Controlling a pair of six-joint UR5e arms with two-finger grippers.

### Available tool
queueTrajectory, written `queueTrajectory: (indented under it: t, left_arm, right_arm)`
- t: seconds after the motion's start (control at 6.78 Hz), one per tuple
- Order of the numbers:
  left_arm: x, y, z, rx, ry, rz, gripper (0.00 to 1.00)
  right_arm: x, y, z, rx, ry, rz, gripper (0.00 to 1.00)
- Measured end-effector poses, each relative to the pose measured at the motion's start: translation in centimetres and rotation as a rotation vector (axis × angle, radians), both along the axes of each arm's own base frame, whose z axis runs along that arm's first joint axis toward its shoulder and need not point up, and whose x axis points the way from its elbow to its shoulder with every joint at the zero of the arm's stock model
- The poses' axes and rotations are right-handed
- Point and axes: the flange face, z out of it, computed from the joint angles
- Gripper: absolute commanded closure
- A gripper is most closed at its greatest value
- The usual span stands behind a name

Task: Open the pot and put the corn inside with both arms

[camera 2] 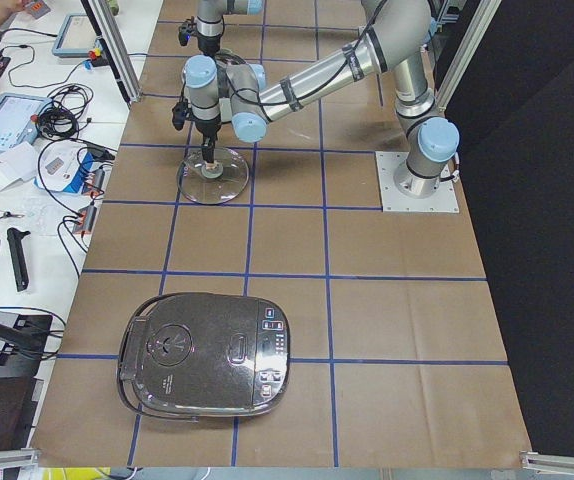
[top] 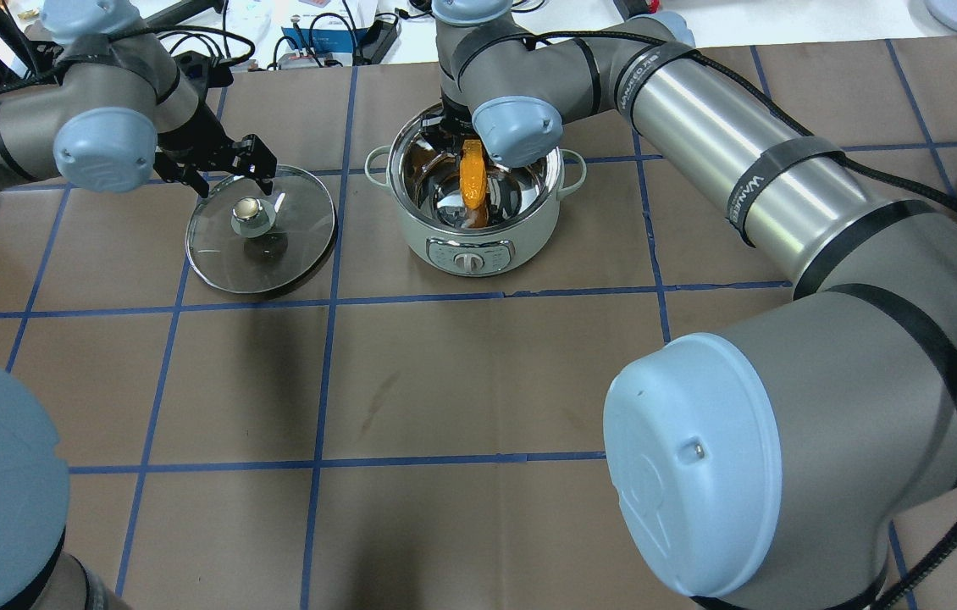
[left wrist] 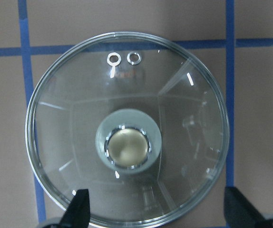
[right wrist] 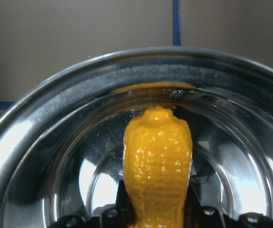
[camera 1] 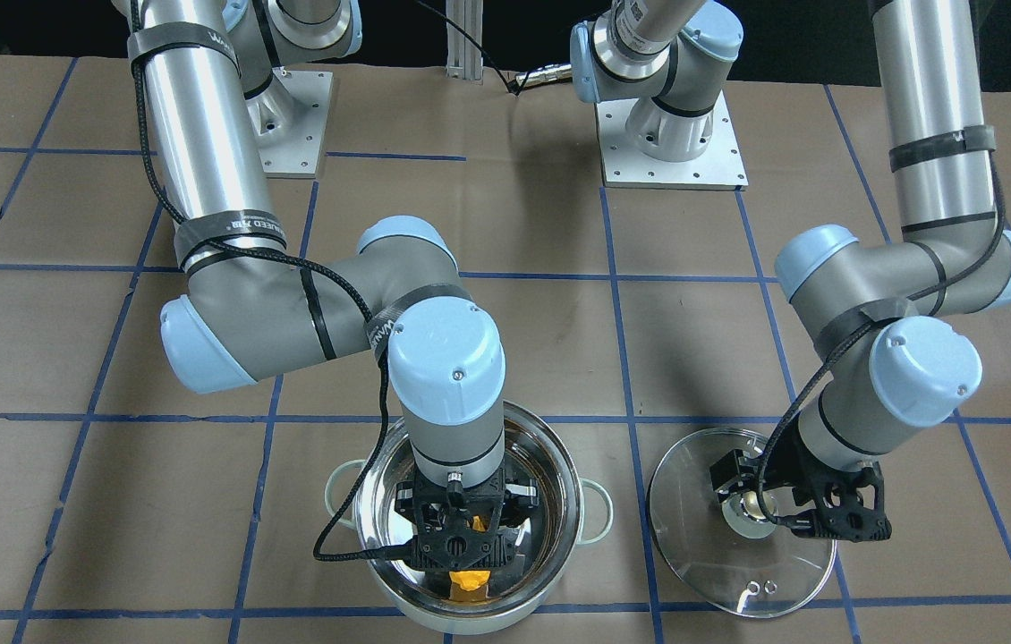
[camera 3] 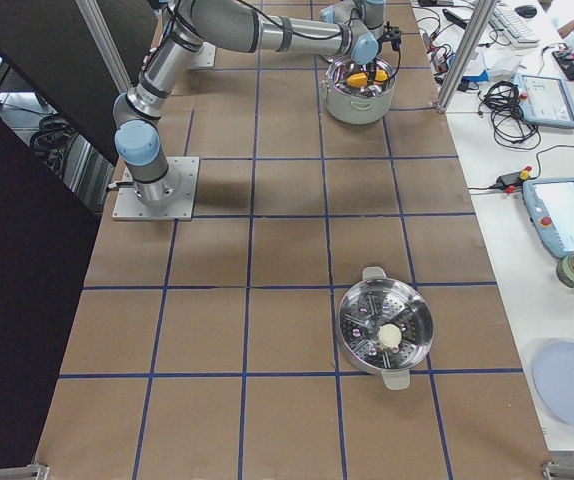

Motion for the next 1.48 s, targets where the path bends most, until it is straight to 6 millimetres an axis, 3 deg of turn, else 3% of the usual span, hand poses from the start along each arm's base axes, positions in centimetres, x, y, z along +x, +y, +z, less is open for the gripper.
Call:
queueTrajectory:
  t: [0.3,0.44,0.59,0.89,1.18,1.33,1.48]
  left_arm:
    - [-1.4,4.2,9.0,0.045,-0.016,0.001,0.0]
    - [-3.0,6.6,13.3,0.065,-0.021,0.009,0.0]
    - [-5.2,8.6,16.3,0.078,-0.031,0.011,0.0]
    - [-9.3,11.1,17.9,0.095,-0.041,-0.018,0.0]
    - [-10.8,12.1,18.0,0.1,-0.039,-0.04,0.0]
    - [-11.1,12.5,18.1,0.099,-0.036,-0.046,0.0]
    - [-11.1,12.7,18.1,0.097,-0.034,-0.049,0.0]
  right_arm:
    - [0.0,0.2,-0.9,0.018,0.011,0.023,0.0]
    - [-0.1,0.5,0.3,0.01,0.007,0.028,0.0]
    - [-0.4,1.0,2.9,-0.002,-0.001,0.027,0.0]
    - [-3.3,3.9,12.2,0.011,-0.042,0.005,0.0]
    - [-9.5,9.3,21.5,0.086,-0.039,-0.053,0.0]
    - [-12.2,12.7,24.4,0.121,-0.027,-0.08,0.0]
    - [-14.6,15.2,25.8,0.144,-0.006,-0.096,0.0]
